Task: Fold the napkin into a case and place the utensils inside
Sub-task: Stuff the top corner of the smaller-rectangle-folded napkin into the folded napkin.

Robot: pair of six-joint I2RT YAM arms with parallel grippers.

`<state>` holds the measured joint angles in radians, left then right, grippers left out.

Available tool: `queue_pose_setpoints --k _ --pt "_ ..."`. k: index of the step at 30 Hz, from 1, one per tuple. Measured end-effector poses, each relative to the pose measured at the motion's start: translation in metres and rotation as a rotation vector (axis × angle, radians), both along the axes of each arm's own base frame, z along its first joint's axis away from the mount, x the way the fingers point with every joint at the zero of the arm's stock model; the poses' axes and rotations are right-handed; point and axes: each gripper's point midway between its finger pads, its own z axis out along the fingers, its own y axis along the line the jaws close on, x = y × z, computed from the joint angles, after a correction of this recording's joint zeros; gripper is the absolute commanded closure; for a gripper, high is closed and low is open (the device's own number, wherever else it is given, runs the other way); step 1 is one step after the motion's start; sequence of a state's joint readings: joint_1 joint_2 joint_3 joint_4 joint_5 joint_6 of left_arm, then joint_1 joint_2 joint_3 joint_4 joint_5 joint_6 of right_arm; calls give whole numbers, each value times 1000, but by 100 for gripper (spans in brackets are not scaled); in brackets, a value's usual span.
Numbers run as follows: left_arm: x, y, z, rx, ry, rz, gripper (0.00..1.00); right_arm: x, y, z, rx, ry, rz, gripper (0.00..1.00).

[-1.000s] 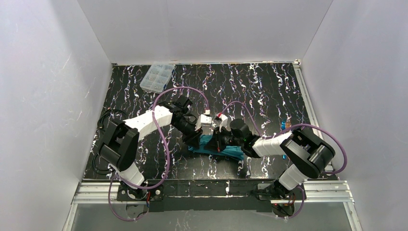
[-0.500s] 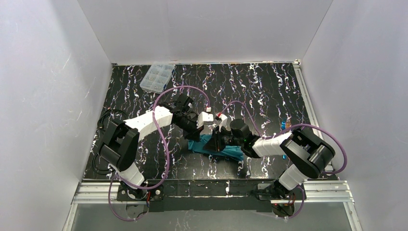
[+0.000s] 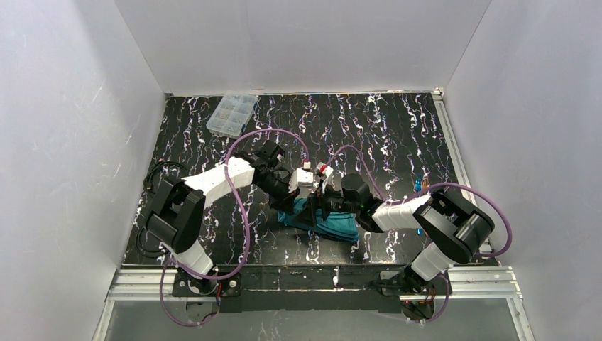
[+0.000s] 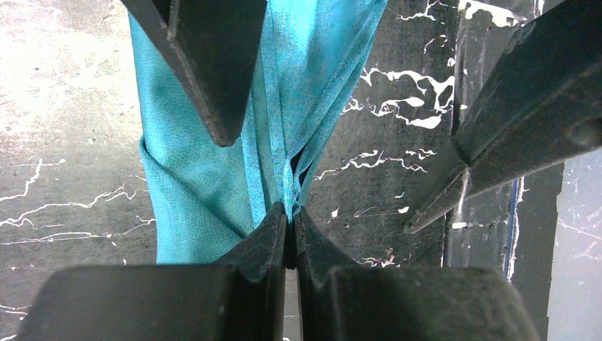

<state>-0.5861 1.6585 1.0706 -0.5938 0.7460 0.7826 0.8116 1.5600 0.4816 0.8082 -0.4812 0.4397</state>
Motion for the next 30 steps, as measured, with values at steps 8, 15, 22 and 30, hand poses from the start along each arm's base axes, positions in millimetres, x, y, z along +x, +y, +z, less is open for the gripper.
queue_pose_setpoints --k 8,15,22,30 --pt "-3 0 0 -1 10 -5 100 4 -1 -1 -13 -91 19 15" --pt "-4 0 1 -6 11 -13 100 5 -4 -7 -40 -152 59 2" --pt "-5 5 -1 16 23 -4 100 6 -1 -16 -47 -150 87 15" --pt "-5 6 -1 16 25 0 100 8 -1 -16 -54 -157 69 26"
